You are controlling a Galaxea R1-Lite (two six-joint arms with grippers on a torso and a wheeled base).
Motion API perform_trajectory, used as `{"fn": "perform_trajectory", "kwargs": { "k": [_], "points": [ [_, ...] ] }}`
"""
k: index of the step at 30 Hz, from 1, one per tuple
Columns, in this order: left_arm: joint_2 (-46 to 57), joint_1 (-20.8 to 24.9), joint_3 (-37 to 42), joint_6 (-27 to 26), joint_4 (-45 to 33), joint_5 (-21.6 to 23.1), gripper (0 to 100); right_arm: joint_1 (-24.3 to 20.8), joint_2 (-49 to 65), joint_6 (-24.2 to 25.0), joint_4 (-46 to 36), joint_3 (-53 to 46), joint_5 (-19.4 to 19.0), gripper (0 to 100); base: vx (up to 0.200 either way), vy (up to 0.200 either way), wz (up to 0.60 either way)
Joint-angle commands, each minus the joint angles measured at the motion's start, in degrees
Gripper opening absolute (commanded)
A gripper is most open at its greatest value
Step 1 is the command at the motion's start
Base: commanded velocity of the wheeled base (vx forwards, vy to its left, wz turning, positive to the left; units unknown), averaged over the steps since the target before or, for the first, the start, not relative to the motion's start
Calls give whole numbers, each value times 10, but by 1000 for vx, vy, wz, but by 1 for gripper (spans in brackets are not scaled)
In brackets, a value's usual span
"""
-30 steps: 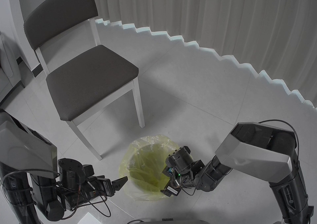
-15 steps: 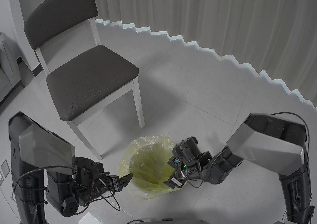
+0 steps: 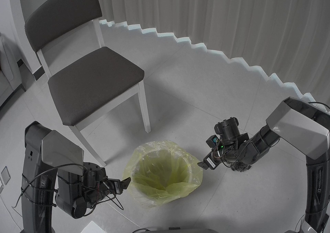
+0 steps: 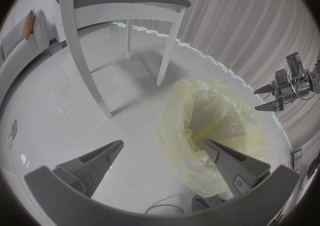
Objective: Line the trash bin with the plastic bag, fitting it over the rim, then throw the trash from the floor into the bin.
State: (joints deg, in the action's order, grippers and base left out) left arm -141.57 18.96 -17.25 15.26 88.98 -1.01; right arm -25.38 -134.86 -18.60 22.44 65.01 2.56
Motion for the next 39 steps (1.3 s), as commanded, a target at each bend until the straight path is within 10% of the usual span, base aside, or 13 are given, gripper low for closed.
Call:
{"fn": "perform_trajectory", "kwargs": {
  "k": [1, 20, 30, 39],
  "points": [
    [-20, -2, -20, -11, 10, 0, 100, 23, -26, -10, 1, 14, 0, 100, 0, 0, 0],
    [-22, 2, -28, -22, 10, -5, 100, 22, -128, -50, -124, 176, -7, 100, 0, 0, 0],
    [0, -3, -8, -17, 10, -3, 100, 38, 10, -53, -113, 108, 3, 100, 0, 0, 0],
    [24, -1, 16, -16, 10, -3, 100, -86, 68, -48, -54, 35, 18, 100, 0, 0, 0]
  ]
}}
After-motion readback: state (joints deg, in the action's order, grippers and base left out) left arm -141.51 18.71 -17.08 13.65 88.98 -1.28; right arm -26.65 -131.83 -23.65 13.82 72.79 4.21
